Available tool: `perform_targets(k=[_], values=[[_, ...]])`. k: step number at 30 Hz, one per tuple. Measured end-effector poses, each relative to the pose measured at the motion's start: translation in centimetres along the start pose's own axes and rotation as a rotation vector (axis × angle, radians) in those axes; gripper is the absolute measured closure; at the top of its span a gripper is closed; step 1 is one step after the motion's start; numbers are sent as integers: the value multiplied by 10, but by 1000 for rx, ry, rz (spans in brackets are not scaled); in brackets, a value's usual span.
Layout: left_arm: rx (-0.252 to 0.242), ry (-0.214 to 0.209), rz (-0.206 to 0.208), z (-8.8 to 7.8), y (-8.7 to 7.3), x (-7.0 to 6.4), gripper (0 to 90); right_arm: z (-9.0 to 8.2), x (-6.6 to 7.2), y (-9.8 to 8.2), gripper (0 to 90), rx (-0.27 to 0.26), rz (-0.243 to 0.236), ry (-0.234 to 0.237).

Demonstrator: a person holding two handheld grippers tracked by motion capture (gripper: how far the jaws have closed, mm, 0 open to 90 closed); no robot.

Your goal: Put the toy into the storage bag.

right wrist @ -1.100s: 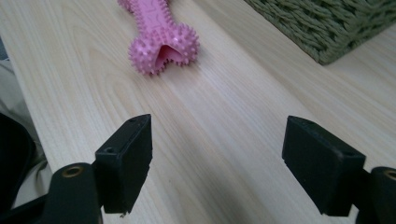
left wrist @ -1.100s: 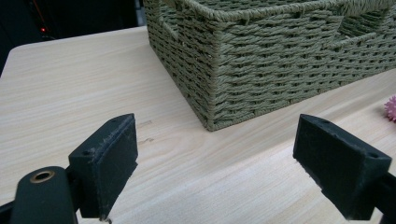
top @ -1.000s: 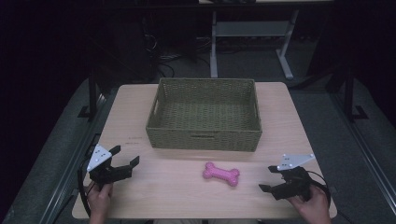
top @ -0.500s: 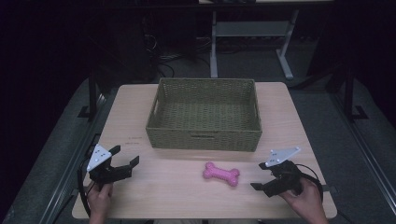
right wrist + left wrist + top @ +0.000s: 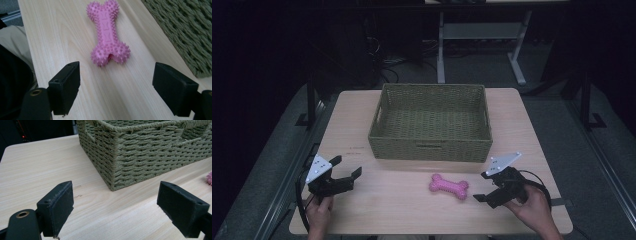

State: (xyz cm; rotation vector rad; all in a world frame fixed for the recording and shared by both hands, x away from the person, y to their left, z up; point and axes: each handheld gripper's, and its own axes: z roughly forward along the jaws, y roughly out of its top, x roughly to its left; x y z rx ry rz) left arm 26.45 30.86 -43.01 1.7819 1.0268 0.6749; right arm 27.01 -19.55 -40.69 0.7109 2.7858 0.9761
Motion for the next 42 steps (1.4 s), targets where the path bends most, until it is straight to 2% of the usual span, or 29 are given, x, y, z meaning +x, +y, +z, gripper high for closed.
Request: perform_targets(k=[14, 24, 42], values=[[-3, 1, -7, -1, 0, 2, 133, 19, 5, 37, 222, 43, -86, 49], [-5, 2, -7, -1, 0, 2, 133, 30, 4, 50, 236, 73, -105, 74], [-5, 2, -6, -1, 0, 1, 133, 62, 3, 68, 347, 151, -145, 115]])
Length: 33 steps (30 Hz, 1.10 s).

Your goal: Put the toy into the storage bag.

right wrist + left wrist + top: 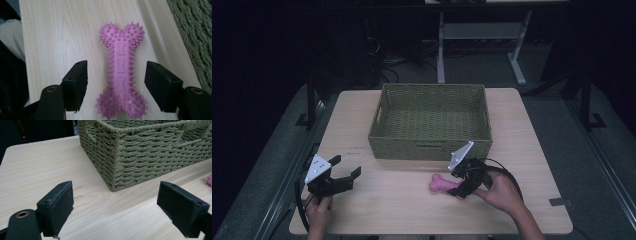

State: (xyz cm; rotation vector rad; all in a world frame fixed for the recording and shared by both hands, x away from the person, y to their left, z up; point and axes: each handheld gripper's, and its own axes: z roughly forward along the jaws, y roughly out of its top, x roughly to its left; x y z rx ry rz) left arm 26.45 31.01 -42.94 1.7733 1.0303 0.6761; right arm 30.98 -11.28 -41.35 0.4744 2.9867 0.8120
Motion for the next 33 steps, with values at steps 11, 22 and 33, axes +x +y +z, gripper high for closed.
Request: perform_targets(k=[11, 22, 33], values=[[0, 0, -1, 0, 0, 0, 133, 14, -7, 3, 407, 37, 4, 19], [-1, 0, -4, 0, 0, 0, 133, 25, -9, 6, 443, 91, 0, 10], [5, -4, -8, 1, 0, 1, 133, 34, -7, 9, 499, 132, -18, -2]])
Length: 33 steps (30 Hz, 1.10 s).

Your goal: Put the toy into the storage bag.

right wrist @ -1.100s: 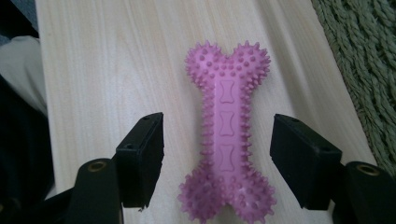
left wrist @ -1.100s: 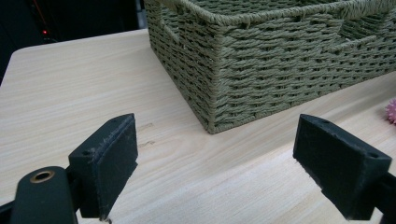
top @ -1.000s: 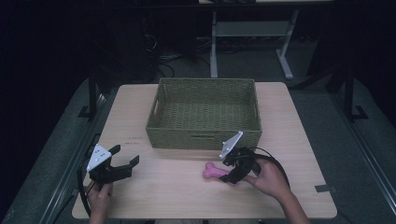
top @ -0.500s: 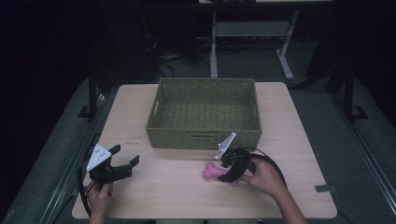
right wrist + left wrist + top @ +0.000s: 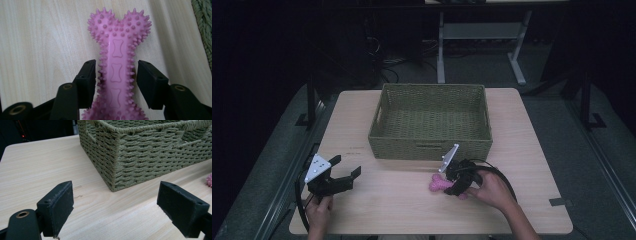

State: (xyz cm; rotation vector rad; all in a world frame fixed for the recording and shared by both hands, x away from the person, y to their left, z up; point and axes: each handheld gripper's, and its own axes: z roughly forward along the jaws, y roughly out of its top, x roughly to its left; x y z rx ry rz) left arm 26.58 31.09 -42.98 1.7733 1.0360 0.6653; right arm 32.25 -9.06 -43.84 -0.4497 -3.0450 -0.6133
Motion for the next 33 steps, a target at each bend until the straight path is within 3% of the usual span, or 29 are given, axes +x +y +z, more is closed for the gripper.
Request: perform_targets(k=[4, 11, 19, 33], values=[[-2, 1, 1, -1, 0, 0, 133, 2, 0, 3, 559, 19, -16, -5], [-6, 4, -4, -1, 0, 1, 133, 1, 0, 7, 579, 45, -31, 8], [-4, 4, -4, -1, 0, 1, 133, -14, -2, 10, 581, -7, -39, 60], [-7, 4, -4, -1, 0, 0, 133, -55, -10, 15, 581, -92, -50, 72]])
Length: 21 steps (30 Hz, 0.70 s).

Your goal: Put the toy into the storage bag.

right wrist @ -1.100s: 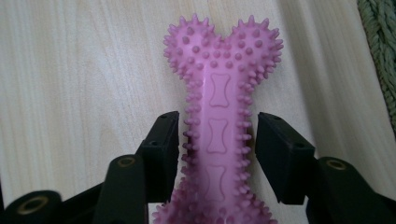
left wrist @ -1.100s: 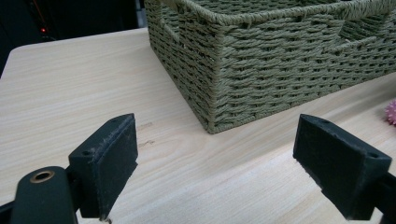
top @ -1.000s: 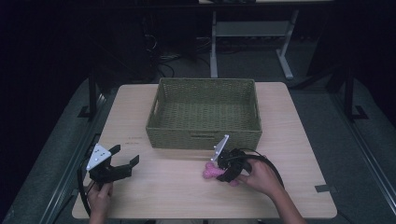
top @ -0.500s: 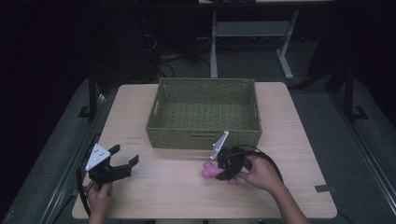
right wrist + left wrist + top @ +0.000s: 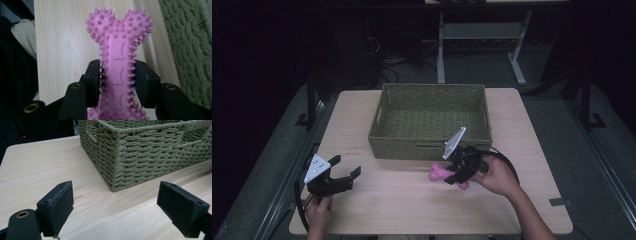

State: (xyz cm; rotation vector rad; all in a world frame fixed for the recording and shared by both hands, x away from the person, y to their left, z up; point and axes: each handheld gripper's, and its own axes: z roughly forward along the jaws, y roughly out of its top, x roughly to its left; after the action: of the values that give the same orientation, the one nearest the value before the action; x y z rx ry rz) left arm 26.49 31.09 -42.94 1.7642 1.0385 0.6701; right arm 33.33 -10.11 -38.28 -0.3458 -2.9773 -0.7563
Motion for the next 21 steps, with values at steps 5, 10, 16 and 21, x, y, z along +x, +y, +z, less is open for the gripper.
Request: perform_targets(k=[5, 10, 16, 21], values=[[1, 1, 1, 0, 0, 0, 133, -9, -2, 2, 580, -6, -3, 3], [4, 3, -4, 1, 0, 1, 133, -19, -5, 7, 580, -10, -7, 5], [4, 4, -2, 1, 0, 1, 133, -29, -9, 11, 581, -15, -15, 7], [4, 3, -1, 1, 0, 1, 133, -34, -13, 14, 581, -10, -13, 14]])
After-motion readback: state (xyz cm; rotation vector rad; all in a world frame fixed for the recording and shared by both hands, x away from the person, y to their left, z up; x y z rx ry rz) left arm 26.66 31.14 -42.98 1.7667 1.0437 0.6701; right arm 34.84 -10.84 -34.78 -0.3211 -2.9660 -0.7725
